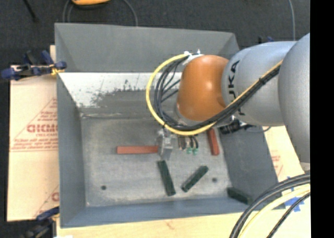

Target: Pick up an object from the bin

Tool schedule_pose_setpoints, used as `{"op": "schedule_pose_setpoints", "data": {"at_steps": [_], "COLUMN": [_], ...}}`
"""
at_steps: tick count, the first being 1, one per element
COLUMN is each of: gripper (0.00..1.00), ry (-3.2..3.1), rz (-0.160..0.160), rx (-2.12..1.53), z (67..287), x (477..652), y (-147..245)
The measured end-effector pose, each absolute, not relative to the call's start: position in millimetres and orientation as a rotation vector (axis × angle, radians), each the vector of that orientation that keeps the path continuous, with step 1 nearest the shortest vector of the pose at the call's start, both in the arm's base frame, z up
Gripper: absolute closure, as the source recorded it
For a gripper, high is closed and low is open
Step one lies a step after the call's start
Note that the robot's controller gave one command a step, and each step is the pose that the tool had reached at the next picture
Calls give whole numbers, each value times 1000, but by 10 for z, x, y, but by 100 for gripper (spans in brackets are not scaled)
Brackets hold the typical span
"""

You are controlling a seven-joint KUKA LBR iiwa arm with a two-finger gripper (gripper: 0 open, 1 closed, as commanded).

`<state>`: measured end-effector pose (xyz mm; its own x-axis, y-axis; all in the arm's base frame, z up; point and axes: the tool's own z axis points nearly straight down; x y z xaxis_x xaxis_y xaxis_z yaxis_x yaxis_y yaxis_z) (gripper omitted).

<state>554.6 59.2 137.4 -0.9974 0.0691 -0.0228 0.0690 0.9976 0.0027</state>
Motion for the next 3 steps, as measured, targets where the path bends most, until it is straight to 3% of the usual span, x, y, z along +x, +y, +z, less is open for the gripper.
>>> {"op": "schedule_pose_setpoints", "data": {"at_steps": [1, 2, 3], "gripper": [100, 100, 100], "ry": [3159, 3140, 3129], "rz": [-5, 1, 1], "rx": [80, 108, 108], "z": [1259, 1862, 2148], "x": [5336, 5619, 5455], "y": [616, 586, 587]}}
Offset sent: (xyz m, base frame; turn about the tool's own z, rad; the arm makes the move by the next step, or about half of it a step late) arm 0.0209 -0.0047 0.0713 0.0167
